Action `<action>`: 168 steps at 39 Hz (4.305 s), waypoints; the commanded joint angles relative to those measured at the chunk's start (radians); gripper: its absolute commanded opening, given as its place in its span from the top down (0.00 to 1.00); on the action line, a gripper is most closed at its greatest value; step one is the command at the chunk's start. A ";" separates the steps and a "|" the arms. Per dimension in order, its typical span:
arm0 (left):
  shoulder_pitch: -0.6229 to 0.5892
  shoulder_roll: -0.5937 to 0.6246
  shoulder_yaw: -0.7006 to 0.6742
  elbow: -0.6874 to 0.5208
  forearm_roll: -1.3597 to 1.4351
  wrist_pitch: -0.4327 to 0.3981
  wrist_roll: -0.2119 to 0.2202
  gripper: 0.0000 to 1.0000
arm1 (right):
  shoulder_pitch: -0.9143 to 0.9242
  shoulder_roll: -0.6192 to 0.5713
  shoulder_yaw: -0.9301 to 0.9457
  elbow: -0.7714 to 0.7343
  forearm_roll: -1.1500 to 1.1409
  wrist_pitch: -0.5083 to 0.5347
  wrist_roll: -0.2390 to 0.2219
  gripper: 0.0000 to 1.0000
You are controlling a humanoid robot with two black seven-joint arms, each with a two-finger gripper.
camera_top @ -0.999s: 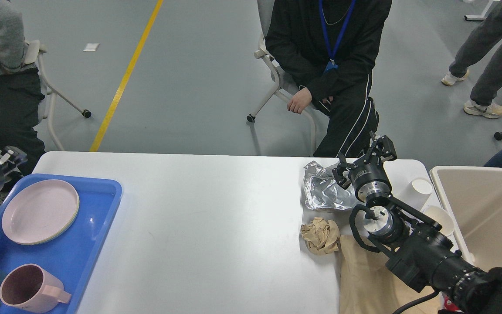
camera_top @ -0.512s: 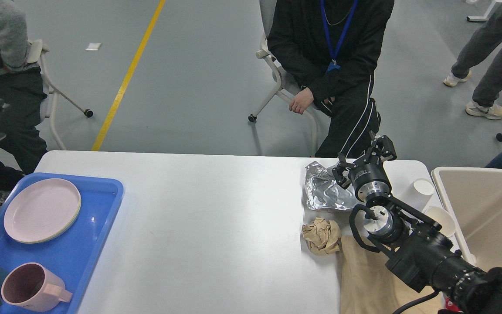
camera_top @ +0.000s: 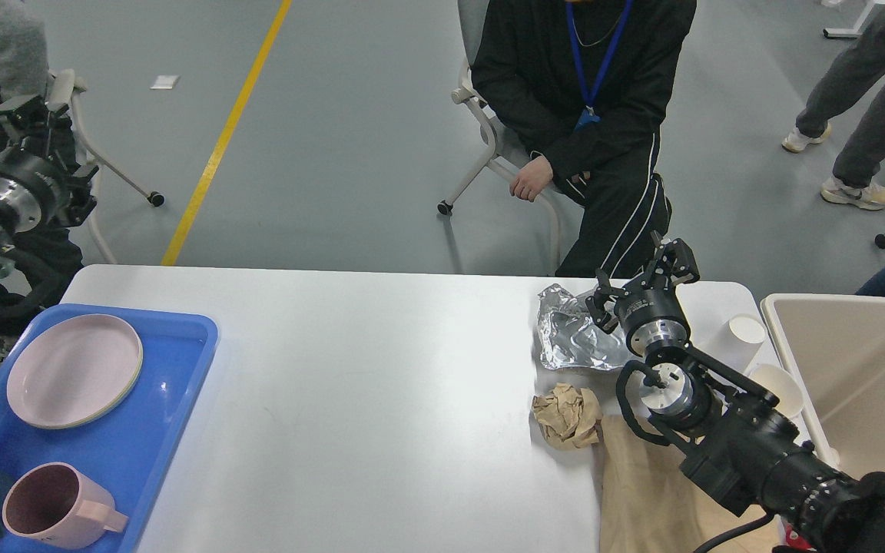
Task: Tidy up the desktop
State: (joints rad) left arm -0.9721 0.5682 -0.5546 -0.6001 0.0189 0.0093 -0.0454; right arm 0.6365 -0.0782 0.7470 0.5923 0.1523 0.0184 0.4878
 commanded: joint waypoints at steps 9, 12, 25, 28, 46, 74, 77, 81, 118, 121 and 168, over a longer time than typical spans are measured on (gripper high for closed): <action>-0.028 -0.094 -0.051 0.028 0.006 0.014 -0.004 0.06 | 0.000 0.000 0.000 0.000 0.000 0.000 0.000 0.00; -0.031 -0.115 -0.051 0.033 -0.007 0.026 0.015 0.04 | 0.000 0.000 0.000 0.000 0.001 0.000 0.000 0.00; -0.074 -0.160 -0.054 0.062 -0.004 0.027 0.016 0.04 | 0.000 0.000 0.000 0.000 0.000 0.000 0.000 0.00; -0.073 -0.162 -0.054 0.062 -0.005 0.027 0.016 0.04 | 0.000 0.000 0.000 0.000 0.000 0.000 0.000 0.00; -0.068 -0.209 -0.059 0.062 -0.008 0.027 0.016 0.04 | 0.000 0.000 0.000 0.000 0.000 0.000 0.000 0.00; 0.165 -0.364 -0.221 0.095 -0.017 0.008 -0.014 0.03 | 0.002 0.000 0.000 0.000 0.000 0.000 0.000 0.00; 0.184 -0.370 -0.243 0.095 -0.017 -0.002 -0.063 0.03 | 0.002 0.000 0.000 0.000 0.001 0.000 0.000 0.00; 0.213 -0.379 -0.258 0.094 -0.017 -0.009 -0.195 0.03 | 0.002 0.000 0.000 0.000 0.000 0.000 0.000 0.00; 0.187 -0.426 -0.295 0.160 -0.039 -0.046 -0.441 0.03 | 0.002 0.000 0.000 0.000 0.000 0.000 0.000 0.00; 0.184 -0.424 -0.333 0.184 -0.079 -0.100 -0.349 0.03 | 0.002 0.000 0.000 0.000 0.000 0.000 0.000 0.00; 0.196 -0.461 -0.416 0.292 -0.191 -0.356 -0.013 0.01 | 0.000 0.000 0.000 0.000 0.000 0.000 0.000 0.00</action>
State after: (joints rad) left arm -0.7780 0.1104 -0.9749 -0.3065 -0.1731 -0.3377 -0.0574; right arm 0.6374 -0.0782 0.7470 0.5919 0.1523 0.0184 0.4878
